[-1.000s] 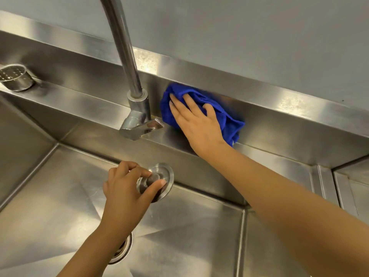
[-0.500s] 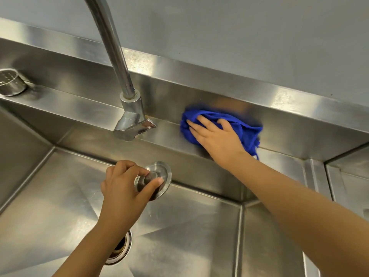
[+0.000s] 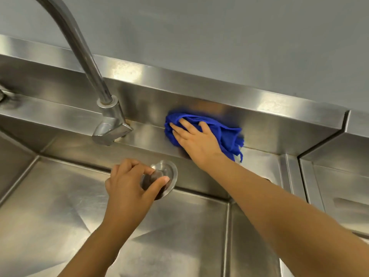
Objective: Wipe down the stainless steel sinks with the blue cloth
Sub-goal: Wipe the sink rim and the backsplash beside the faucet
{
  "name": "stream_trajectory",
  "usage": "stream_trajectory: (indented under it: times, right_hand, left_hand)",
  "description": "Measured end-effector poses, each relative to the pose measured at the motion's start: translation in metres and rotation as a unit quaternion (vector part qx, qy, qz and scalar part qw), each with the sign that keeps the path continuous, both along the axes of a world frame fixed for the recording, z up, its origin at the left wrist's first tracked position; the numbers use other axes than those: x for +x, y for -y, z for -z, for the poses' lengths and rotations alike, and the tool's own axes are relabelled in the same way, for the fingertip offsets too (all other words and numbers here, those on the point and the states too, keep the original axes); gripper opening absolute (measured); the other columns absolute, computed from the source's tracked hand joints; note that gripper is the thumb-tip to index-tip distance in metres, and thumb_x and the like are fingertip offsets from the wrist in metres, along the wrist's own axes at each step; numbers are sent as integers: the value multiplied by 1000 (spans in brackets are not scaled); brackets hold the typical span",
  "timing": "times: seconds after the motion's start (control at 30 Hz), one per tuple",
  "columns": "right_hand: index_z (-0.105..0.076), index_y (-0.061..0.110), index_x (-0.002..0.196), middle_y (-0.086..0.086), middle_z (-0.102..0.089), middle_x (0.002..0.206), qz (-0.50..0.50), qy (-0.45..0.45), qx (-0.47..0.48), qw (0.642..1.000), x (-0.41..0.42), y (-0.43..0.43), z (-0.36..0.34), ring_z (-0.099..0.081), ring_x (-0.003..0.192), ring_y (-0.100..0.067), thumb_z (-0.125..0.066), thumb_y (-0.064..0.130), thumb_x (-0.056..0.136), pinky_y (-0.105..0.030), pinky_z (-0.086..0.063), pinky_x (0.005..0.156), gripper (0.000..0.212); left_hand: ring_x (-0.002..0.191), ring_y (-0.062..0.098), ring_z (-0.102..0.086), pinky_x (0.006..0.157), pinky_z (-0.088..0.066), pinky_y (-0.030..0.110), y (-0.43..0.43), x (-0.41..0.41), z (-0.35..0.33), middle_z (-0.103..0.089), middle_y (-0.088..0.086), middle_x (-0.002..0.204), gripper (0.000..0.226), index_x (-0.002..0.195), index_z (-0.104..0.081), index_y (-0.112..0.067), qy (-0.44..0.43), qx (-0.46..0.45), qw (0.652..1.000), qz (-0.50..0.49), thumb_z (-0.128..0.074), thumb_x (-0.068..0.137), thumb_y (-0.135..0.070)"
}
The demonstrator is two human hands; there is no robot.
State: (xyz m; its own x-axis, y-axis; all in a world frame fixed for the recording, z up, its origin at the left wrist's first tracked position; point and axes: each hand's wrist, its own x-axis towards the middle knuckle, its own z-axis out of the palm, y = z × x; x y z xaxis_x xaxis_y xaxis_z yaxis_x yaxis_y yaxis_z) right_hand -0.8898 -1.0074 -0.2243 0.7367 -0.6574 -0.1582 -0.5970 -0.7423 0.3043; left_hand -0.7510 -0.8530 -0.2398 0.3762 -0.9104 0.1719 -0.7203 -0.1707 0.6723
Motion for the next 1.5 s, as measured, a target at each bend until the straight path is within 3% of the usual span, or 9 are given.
stream_trajectory:
  times: [0.3, 0.4, 0.53, 0.63, 0.77, 0.87, 1.0, 1.13, 1.5]
  right_hand:
    - [-2, 24, 150, 12, 10, 155, 115, -61, -59, 990, -167, -13, -1, -15, 147, -19, -68, 10, 82, -44, -26, 107, 96]
    - [-35, 19, 147, 7, -26, 156, 105, -21, -92, 990, -177, -10, -17, -38, 138, -25, -78, 3, 63, -46, -25, 97, 96]
    - [1, 22, 154, 9, 13, 160, 71, -27, -59, 995, -153, -6, -16, -2, 148, -22, -49, 6, 92, -47, -18, 112, 81]
    - [0, 21, 154, 11, 19, 159, 83, -76, -12, 994, -167, -9, -19, 10, 148, -17, -44, 6, 96, -44, -14, 114, 75]
    - [-11, 21, 154, 10, 13, 160, 163, -126, -6, 979, -221, -22, -23, 8, 148, -18, -47, 9, 95, -44, -14, 113, 70]
    - [-38, 16, 146, 6, -14, 159, 211, -50, -74, 973, -254, -32, -35, -27, 144, -27, -75, 4, 71, -46, -20, 102, 85]
    - [-3, 28, 154, 9, 14, 159, 322, -14, -15, 947, -268, -42, -27, 3, 148, -23, -51, 8, 90, -41, -15, 106, 83]
    - [3, 30, 153, 9, 12, 161, 310, 22, 34, 950, -232, -46, 0, 7, 148, -18, -46, 6, 92, -40, -22, 105, 81]
    - [-20, 37, 150, 15, -14, 159, 343, 68, 116, 930, -225, -37, -8, -18, 143, -19, -49, 7, 89, -41, -23, 106, 74]
  left_hand:
    - [92, 13, -38, 78, -35, 39, 13, -24, -12, -50, -9, 94, 48, 78, -66, -25, 29, -6, 999, 38, -59, 68, -71]
    - [92, 15, -42, 79, -42, 46, 8, -32, -6, -51, -8, 93, 44, 78, -62, -30, 12, 6, 999, 48, -47, 68, -71]
    - [95, 13, -39, 81, -34, 38, 19, -52, -9, -51, -8, 95, 42, 79, -64, -27, 22, 12, 998, 62, -61, 72, -68]
    - [96, 12, -39, 82, -32, 37, 28, -67, -14, -49, -9, 97, 37, 79, -63, -27, 26, 1, 996, 81, -64, 76, -64]
    - [95, 10, -35, 81, -30, 36, 30, -76, -20, -47, -10, 97, 35, 79, -64, -26, 20, 1, 995, 94, -58, 69, -59]
    - [96, 10, -34, 82, -29, 35, 33, -79, -20, -48, -9, 98, 30, 81, -67, -24, 32, 11, 995, 96, -67, 73, -53]
    - [98, 9, -31, 84, -27, 33, 42, -91, -18, -45, -11, 100, 25, 84, -65, -25, 48, 29, 993, 102, -70, 77, -49]
    - [99, 8, -31, 84, -26, 31, 50, -101, -14, -44, -11, 101, 28, 88, -67, -24, 64, 39, 991, 113, -69, 78, -50]
    - [113, 22, -38, 92, -28, 35, 85, -107, -3, -51, 3, 119, 36, 104, -67, -19, 106, 93, 984, 110, -68, 82, -47]
